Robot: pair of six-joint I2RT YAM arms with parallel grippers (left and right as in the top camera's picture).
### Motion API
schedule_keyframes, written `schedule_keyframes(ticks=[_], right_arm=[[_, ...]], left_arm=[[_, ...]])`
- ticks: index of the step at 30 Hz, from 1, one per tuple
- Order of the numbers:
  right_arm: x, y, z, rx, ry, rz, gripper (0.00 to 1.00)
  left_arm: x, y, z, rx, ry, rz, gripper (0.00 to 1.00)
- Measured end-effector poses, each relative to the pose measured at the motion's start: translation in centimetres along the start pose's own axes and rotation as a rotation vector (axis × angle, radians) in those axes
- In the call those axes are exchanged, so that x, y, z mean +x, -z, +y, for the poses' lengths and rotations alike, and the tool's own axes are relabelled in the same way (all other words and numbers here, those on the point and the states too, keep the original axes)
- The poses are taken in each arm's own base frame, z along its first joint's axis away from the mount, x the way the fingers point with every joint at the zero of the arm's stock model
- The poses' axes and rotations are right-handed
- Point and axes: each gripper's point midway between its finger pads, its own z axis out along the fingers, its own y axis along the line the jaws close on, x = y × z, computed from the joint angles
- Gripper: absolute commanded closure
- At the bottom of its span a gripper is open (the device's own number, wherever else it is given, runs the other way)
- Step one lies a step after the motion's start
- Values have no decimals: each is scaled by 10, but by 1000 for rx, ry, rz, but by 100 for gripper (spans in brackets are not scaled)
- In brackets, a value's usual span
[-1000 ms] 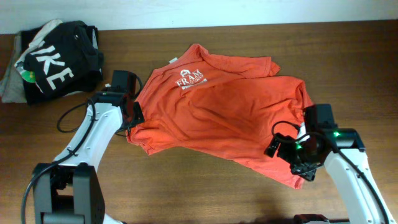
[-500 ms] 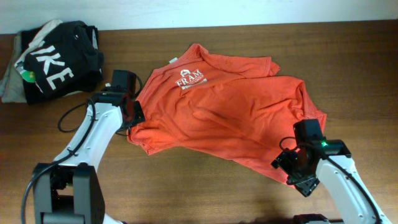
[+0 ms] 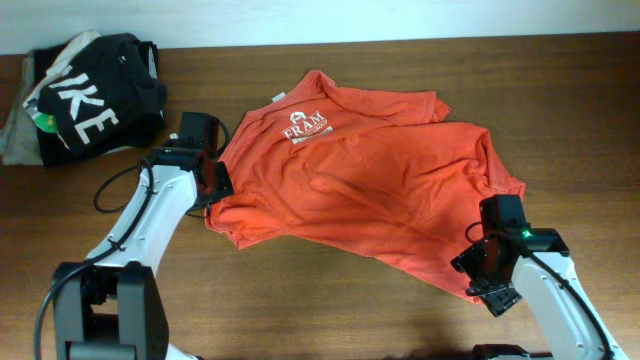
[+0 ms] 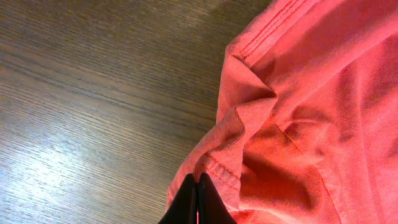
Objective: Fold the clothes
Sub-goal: 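Move the right gripper down and grasp the shirt's right hem corner, then lift the shirt with both grippers and flip it upward, laying it flat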
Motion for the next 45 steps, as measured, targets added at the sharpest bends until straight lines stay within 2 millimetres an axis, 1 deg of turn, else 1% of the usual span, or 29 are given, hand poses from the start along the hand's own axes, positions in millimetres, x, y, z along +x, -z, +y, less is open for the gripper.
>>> schedule_keyframes(ticks=[4, 6, 8, 14, 16, 17, 18, 21, 22, 24, 26, 30, 33, 35, 36, 37, 39, 40, 41, 42, 44, 45], right_arm=[[7, -18, -8, 11, -28, 8, 27], [11, -29, -13, 15, -45, 15, 32], [15, -37, -15, 10, -59, 20, 35], [13, -38, -11, -10, -73, 13, 37], [10, -38, -8, -24, -73, 0, 41], [9, -38, -7, -28, -75, -6, 45], [8, -38, -6, -31, -77, -12, 47], [4, -38, -6, -29, -81, -34, 63], [3, -38, -7, -25, -84, -40, 71], [1, -38, -8, -19, -79, -48, 80], [0, -38, -9, -14, -84, -54, 96], [0, -38, -10, -11, -99, -56, 96], [3, -33, -18, 35, -98, -43, 96], [1, -23, -19, 51, -98, -44, 96], [-4, -11, -15, 49, -100, -55, 96], [-15, 8, -6, 28, -100, -85, 96], [-29, 41, 8, -18, -76, -129, 96], [-35, 58, 15, -43, -59, -150, 96], [-41, 71, 20, -65, -32, -173, 96], [-50, 102, 31, -120, -20, -215, 96], [-54, 132, 33, -142, 23, -237, 96], [-59, 157, 38, -180, 48, -270, 96]], left_arm=[[0, 0, 0, 1, 0, 0, 98], [0, 0, -1, 4, 0, 1, 99], [0, 0, -1, 4, 0, 2, 98], [0, 0, -1, 7, 0, 2, 99], [0, 0, -1, 7, 0, 2, 98], [0, 0, -1, 7, 0, 2, 98], [0, 0, -1, 7, 0, 2, 98], [0, 0, -1, 7, 0, 2, 98], [0, 0, -1, 7, 0, 2, 98], [0, 0, -1, 7, 0, 2, 99], [0, 0, -1, 7, 0, 3, 99], [0, 0, -1, 7, 0, 2, 99], [0, 0, -1, 7, 0, 1, 99], [0, 0, -1, 8, 0, 1, 99], [-1, 2, -1, 10, 1, -3, 99], [-2, 5, -1, 13, 3, -12, 99], [-10, 24, -1, 38, 14, -67, 99], [-14, 36, 0, 54, 20, -102, 99], [-19, 54, 0, 77, 30, -151, 99], [-27, 81, 2, 113, 45, -229, 99], [-33, 118, 7, 158, 65, -332, 99], [-36, 140, 10, 183, 76, -391, 99]])
